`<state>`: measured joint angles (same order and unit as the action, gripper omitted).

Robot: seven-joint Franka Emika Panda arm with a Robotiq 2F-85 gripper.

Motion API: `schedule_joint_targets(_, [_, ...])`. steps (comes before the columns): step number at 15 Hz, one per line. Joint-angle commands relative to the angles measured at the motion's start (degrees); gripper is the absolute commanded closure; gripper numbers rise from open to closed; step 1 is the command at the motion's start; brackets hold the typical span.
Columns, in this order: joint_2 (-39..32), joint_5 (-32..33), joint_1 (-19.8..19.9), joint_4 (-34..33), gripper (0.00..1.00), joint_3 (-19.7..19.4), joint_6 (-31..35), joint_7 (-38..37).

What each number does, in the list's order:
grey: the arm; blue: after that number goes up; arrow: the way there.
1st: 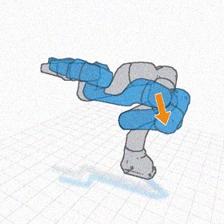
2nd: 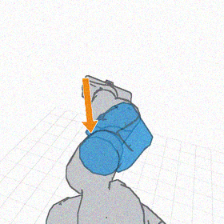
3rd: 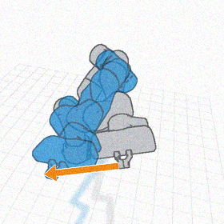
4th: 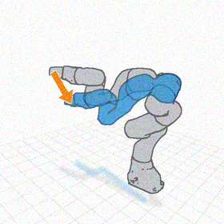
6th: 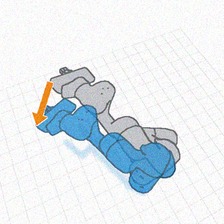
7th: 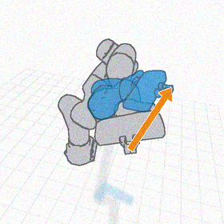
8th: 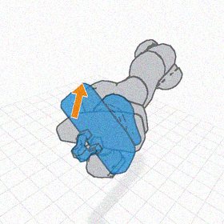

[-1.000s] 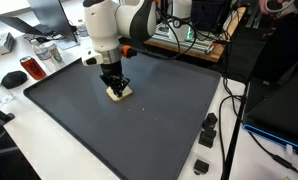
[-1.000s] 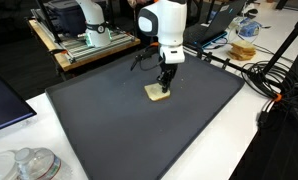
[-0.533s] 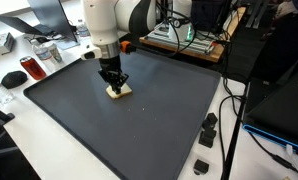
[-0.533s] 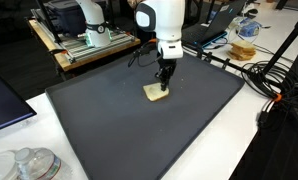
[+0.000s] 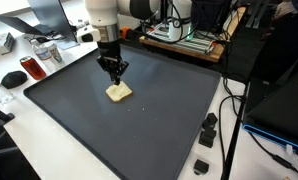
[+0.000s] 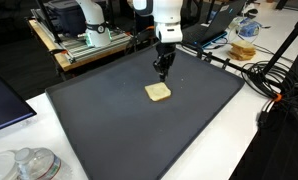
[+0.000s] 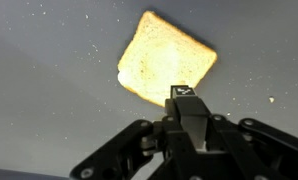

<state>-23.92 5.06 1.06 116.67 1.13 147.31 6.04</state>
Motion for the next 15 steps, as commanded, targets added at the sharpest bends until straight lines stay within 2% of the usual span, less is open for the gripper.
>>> schedule_joint_targets(1, [3.6,0.6,-0.8,3.2,0.95,-0.5,-1.8,-0.3])
schedule_joint_targets(5, [5.6,3.3,-3.7,4.3,0.95,-1.5,-1.3,-5.4])
schedule_joint_targets(9, [6.7,9.6,-8.7,3.8,0.95,-3.4,-1.7,-15.6])
schedule_joint_targets(15, [5.9,25.9,-17.5,2.3,0.95,-7.7,-4.0,-35.9])
